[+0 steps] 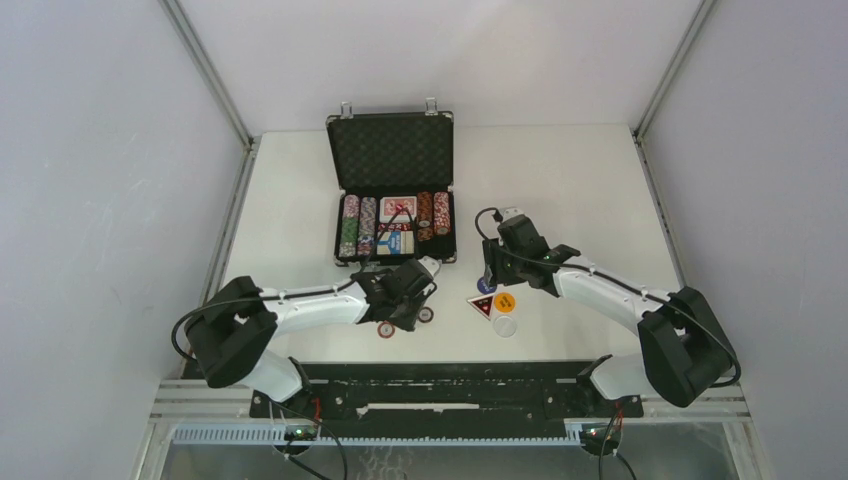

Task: Pack up texas hold em set

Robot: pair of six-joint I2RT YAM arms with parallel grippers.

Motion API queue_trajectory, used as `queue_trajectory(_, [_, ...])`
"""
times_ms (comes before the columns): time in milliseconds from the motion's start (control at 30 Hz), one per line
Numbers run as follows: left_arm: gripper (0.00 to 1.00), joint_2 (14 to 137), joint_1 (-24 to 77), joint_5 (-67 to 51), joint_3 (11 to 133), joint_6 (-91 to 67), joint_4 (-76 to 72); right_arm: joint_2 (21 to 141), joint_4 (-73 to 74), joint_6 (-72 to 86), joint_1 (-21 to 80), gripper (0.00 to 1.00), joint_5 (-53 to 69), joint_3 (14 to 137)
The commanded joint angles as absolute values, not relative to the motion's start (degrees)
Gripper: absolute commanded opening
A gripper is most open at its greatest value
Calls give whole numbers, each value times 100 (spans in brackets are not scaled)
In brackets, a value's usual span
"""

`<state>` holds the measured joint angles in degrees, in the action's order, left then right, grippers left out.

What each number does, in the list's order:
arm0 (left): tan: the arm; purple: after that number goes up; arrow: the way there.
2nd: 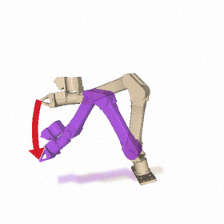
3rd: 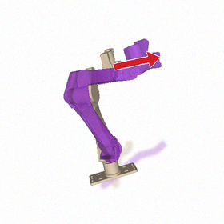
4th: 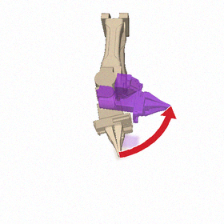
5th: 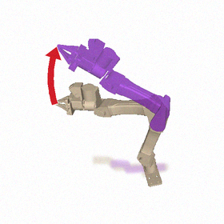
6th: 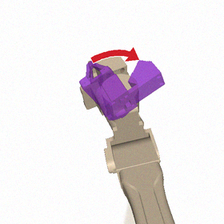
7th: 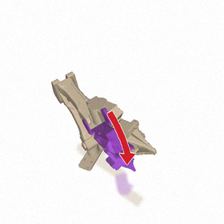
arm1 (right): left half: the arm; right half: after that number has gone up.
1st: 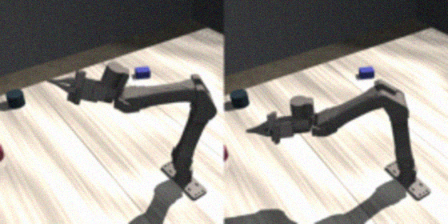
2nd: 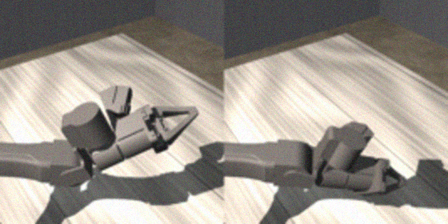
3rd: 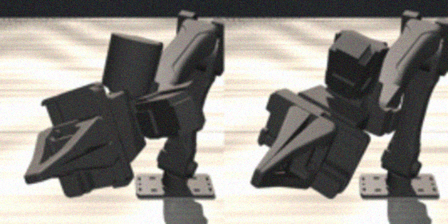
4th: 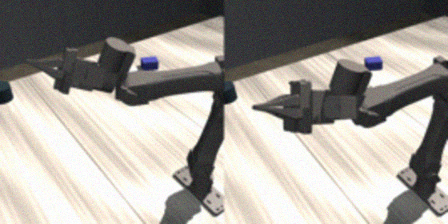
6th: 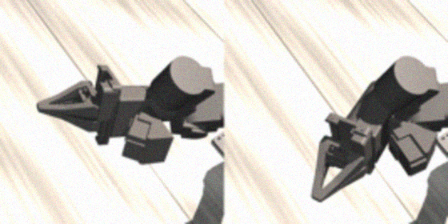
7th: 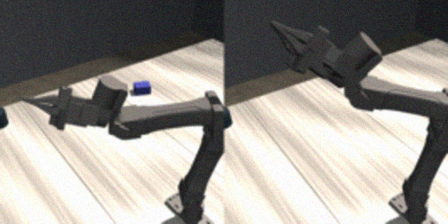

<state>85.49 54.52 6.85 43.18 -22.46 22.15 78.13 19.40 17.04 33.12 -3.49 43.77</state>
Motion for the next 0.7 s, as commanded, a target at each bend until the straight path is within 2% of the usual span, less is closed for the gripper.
queue_trajectory(0, [29,8464,5484,650,4292,-2273,2430,7848,1690,1733,3331,63,-320,4377])
queue_trajectory(167, [31,8375,5484,805,4413,-2275,2500,7689,1734,1750,3331,63,-372,4377])
queue_trajectory(200, [40,8337,5484,880,4430,-2283,2511,7610,1765,1743,3331,63,-404,4381])
queue_trajectory(233, [55,8293,5484,969,4458,-2297,2507,7532,1809,1726,3323,64,-444,4380])
queue_trajectory(267, [64,8244,5472,1059,4494,-2314,2505,7456,1858,1692,3311,65,-443,4382])
queue_trajectory(367, [83,8017,5411,1312,4622,-2350,2406,7438,2169,1534,3339,72,-296,4524])
queue_trajectory(500, [95,7450,5068,1354,4563,-2395,1938,7729,2435,1355,3902,77,-553,4671])
queue_trajectory(667, [98,6521,4338,1320,3983,-2696,1063,8311,2216,1200,4664,79,-765,4737])
